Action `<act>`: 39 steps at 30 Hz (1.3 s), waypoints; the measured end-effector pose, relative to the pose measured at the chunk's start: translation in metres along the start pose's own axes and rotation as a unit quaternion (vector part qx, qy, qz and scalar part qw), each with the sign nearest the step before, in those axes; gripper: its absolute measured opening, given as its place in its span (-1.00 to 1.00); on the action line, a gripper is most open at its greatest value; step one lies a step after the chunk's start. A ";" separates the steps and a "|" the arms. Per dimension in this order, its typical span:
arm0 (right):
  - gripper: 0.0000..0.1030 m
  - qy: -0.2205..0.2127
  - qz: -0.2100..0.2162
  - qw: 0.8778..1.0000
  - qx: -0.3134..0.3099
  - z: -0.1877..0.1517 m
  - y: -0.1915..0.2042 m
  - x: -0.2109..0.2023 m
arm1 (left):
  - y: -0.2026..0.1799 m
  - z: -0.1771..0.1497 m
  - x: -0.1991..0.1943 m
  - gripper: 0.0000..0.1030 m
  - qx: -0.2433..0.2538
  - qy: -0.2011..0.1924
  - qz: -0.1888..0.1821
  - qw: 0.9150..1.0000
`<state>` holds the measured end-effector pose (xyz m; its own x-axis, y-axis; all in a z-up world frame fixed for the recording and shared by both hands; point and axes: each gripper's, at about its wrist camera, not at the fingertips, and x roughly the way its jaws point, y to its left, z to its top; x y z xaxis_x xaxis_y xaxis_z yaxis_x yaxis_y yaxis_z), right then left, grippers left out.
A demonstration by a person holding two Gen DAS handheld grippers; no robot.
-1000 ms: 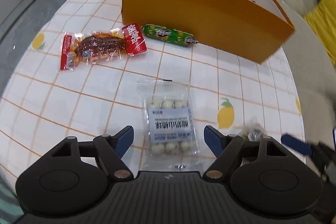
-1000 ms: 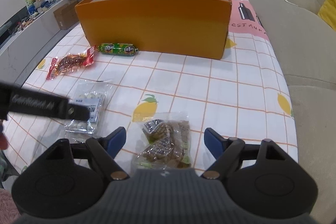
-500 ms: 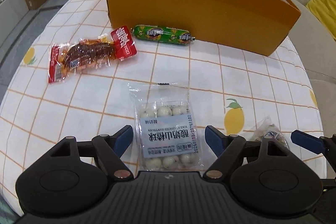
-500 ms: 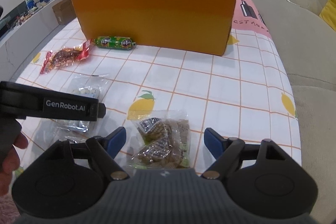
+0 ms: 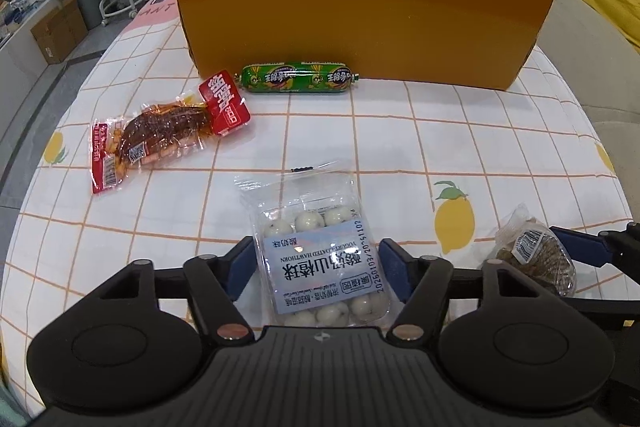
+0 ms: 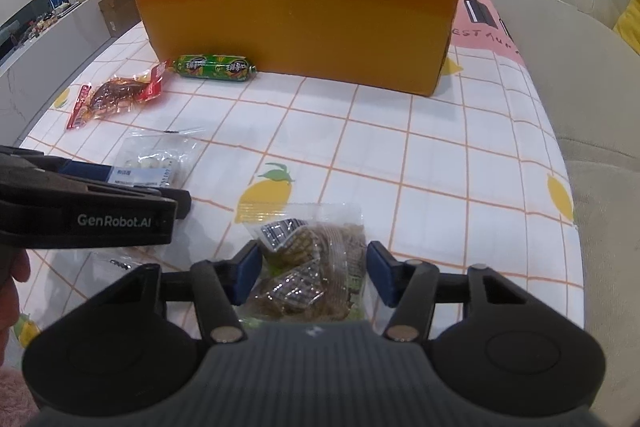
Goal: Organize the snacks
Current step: 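Grasp the clear candy bag with the right tool while the left tool grasps the white-ball packet, then lift both packets and carry them over the orange box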
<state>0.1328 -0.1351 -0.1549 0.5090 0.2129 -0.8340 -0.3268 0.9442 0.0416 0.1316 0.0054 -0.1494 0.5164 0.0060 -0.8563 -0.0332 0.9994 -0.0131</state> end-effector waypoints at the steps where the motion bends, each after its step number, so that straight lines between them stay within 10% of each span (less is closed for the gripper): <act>1: 0.07 0.000 -0.002 1.000 -0.001 0.000 0.000 0.000 | 0.000 0.000 0.000 0.44 0.000 -0.001 -0.001 1.000; 39: -0.17 -0.076 -0.001 0.993 0.086 0.022 -0.031 -0.069 | 0.021 0.017 -0.083 0.29 -0.067 -0.084 -0.082 0.991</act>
<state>0.1259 -0.1737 -0.0867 0.6279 0.2339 -0.7423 -0.1911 0.9709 0.1443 0.1024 0.0268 -0.0697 0.6594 -0.1387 -0.7389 -0.0445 0.9739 -0.2225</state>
